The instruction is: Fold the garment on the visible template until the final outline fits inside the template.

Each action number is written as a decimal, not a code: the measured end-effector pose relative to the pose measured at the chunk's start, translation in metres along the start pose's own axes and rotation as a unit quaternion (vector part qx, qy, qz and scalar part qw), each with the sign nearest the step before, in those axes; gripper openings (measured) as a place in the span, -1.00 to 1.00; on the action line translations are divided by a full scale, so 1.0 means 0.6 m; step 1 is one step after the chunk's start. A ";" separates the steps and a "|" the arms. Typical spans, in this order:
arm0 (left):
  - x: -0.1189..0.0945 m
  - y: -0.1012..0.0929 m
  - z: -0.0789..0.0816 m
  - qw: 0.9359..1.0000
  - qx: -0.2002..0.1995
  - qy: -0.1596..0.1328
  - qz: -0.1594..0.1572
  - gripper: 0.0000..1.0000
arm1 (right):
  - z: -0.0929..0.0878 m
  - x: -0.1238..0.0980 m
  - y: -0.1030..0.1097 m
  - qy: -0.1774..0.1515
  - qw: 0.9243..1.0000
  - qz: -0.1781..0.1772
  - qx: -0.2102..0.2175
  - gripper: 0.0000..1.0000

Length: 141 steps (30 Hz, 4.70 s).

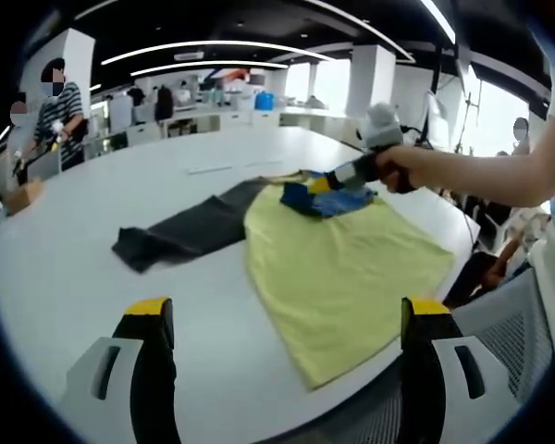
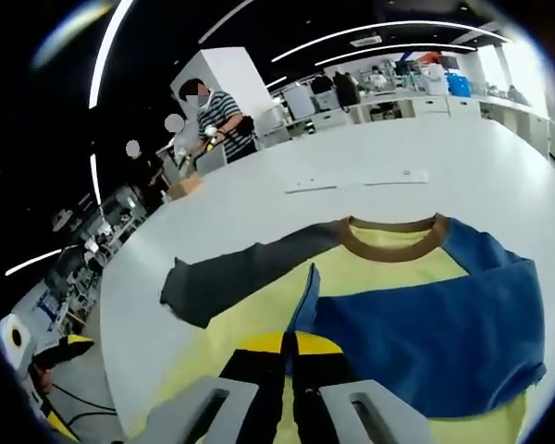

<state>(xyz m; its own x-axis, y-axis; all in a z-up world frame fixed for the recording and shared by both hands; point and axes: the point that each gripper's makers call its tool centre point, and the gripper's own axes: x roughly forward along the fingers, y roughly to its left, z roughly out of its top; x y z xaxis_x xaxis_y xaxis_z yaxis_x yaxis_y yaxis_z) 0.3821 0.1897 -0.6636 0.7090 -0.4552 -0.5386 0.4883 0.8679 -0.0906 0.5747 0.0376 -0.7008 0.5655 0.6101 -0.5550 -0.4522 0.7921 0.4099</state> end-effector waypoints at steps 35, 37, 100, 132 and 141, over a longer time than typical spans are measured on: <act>-0.006 0.019 -0.015 1.000 -0.016 -0.001 0.013 0.98 | 0.001 0.071 0.084 0.017 0.999 0.047 -0.020 -1.00; -0.006 0.020 -0.016 1.000 -0.017 -0.001 0.014 0.98 | -0.010 0.077 0.082 0.027 0.998 0.044 -0.026 -1.00; 0.003 0.046 0.005 1.000 -0.003 -0.003 0.027 0.98 | -0.010 0.002 0.019 0.006 0.987 0.024 -0.156 0.46; 0.116 0.077 0.065 0.999 -0.019 -0.018 0.037 0.66 | -0.028 -0.168 -0.191 -0.015 0.988 -0.069 -0.134 0.02; 0.167 0.096 0.061 0.999 0.002 -0.009 0.049 0.40 | -0.055 -0.179 -0.228 0.002 0.985 -0.090 -0.145 -0.29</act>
<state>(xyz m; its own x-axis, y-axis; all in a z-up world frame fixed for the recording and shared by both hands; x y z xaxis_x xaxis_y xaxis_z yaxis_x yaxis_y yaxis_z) 0.4998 0.1867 -0.6920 0.7625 -0.3725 -0.5290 0.4190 0.9073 -0.0348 0.5532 -0.1370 -0.7209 0.6519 0.4588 -0.6038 -0.5233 0.8484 0.0797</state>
